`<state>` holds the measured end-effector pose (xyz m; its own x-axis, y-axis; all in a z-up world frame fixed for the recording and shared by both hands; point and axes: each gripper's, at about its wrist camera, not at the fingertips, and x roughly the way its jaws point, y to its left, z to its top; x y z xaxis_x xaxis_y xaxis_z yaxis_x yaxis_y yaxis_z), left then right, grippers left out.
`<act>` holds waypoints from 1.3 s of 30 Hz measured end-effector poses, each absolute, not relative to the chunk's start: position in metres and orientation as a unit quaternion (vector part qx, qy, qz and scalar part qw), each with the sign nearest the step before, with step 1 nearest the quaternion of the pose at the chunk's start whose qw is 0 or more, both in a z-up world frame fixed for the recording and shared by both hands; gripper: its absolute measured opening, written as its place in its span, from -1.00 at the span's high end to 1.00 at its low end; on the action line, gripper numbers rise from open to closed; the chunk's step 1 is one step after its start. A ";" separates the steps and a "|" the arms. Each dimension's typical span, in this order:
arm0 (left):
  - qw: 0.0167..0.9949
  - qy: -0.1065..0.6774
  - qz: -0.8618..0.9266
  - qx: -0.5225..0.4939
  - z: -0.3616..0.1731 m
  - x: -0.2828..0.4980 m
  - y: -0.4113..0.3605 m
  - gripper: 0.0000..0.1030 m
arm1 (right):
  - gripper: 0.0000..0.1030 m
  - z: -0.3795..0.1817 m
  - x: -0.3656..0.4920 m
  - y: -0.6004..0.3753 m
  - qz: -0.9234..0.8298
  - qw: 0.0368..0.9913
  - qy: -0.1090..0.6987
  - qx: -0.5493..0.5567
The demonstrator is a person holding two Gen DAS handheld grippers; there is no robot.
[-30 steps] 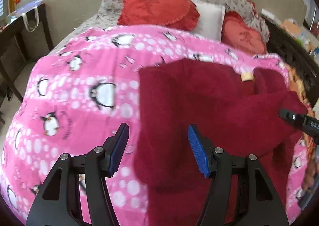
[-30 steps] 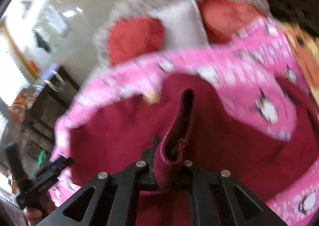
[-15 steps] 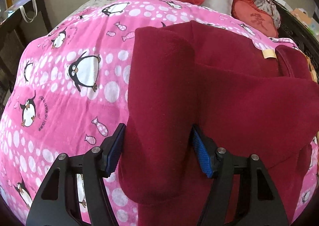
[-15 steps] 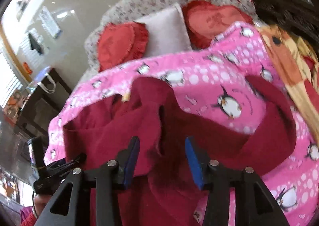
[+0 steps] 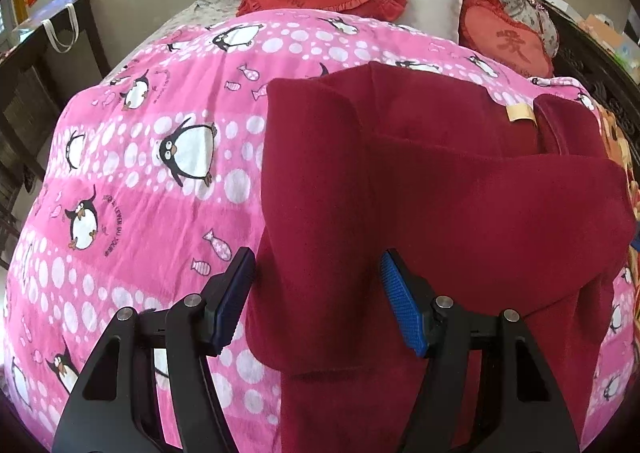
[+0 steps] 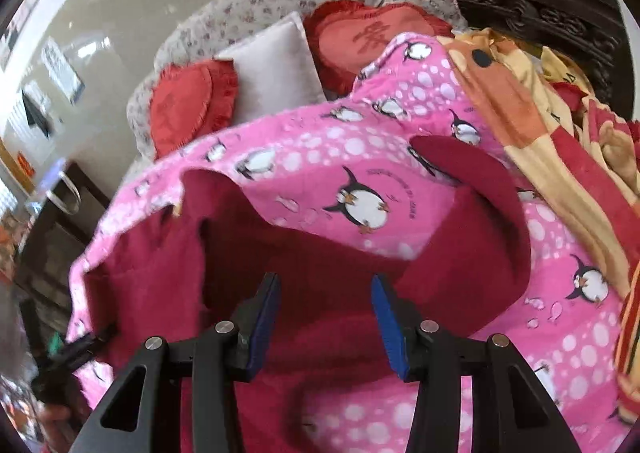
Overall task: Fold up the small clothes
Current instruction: 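Move the right tool to the other sweatshirt side and grasp it, then lift the held side with the right tool, fold it inward, release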
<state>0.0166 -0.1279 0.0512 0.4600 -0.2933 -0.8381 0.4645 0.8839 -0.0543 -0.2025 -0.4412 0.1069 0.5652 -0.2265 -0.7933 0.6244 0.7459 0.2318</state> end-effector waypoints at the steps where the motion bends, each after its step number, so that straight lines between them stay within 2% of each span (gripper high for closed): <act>1: 0.851 0.466 -0.224 0.085 0.054 0.015 -0.127 -0.27 | 0.11 0.102 -0.200 -0.444 -0.248 0.846 0.401 0.247; 6: 0.856 0.455 -0.232 0.079 0.069 0.006 -0.128 -0.27 | 0.11 0.078 -0.169 -0.458 -0.231 0.844 0.454 0.168; 11: 0.856 0.455 -0.232 0.082 0.073 0.005 -0.131 -0.27 | 0.16 0.057 -0.151 -0.464 -0.174 0.849 0.478 0.141; 12: 0.854 0.458 -0.232 0.082 0.073 0.006 -0.132 -0.27 | 0.41 0.055 -0.150 -0.464 -0.173 0.852 0.475 0.134; 13: 0.854 0.459 -0.232 0.082 0.072 0.006 -0.134 -0.27 | 0.58 0.054 -0.150 -0.464 -0.169 0.854 0.474 0.128; 14: 0.853 0.461 -0.232 0.083 0.071 0.005 -0.135 -0.27 | 0.86 0.054 -0.149 -0.465 -0.168 0.854 0.477 0.124; 15: 0.852 0.462 -0.232 0.084 0.070 0.004 -0.137 -0.27 | 0.92 0.054 -0.150 -0.464 -0.170 0.852 0.481 0.117; 20: 0.852 0.461 -0.233 0.089 0.068 0.002 -0.142 -0.27 | 0.95 0.077 -0.167 -0.464 -0.201 0.857 0.468 0.075; 25: 0.850 0.465 -0.234 0.083 0.066 0.002 -0.144 -0.27 | 0.95 0.079 -0.188 -0.502 -0.252 0.845 0.454 0.130; 28: 0.850 0.463 -0.235 0.088 0.067 0.000 -0.145 -0.27 | 0.94 0.074 -0.198 -0.511 -0.215 0.845 0.452 0.188; 29: 0.851 0.461 -0.236 0.088 0.067 -0.001 -0.144 -0.27 | 0.84 0.079 -0.206 -0.517 -0.215 0.846 0.442 0.208; 31: 0.851 0.461 -0.237 0.087 0.067 -0.001 -0.142 -0.27 | 0.48 0.094 -0.227 -0.527 -0.244 0.846 0.408 0.241; 32: 0.850 0.462 -0.237 0.087 0.066 0.000 -0.142 -0.27 | 0.17 0.102 -0.239 -0.534 -0.271 0.845 0.388 0.251; 33: 0.849 0.464 -0.237 0.087 0.064 0.000 -0.141 -0.27 | 0.11 0.109 -0.247 -0.540 -0.293 0.843 0.374 0.253; 39: 0.848 0.467 -0.236 0.082 0.065 -0.002 -0.143 -0.27 | 0.11 0.103 -0.230 -0.561 -0.306 0.829 0.409 0.227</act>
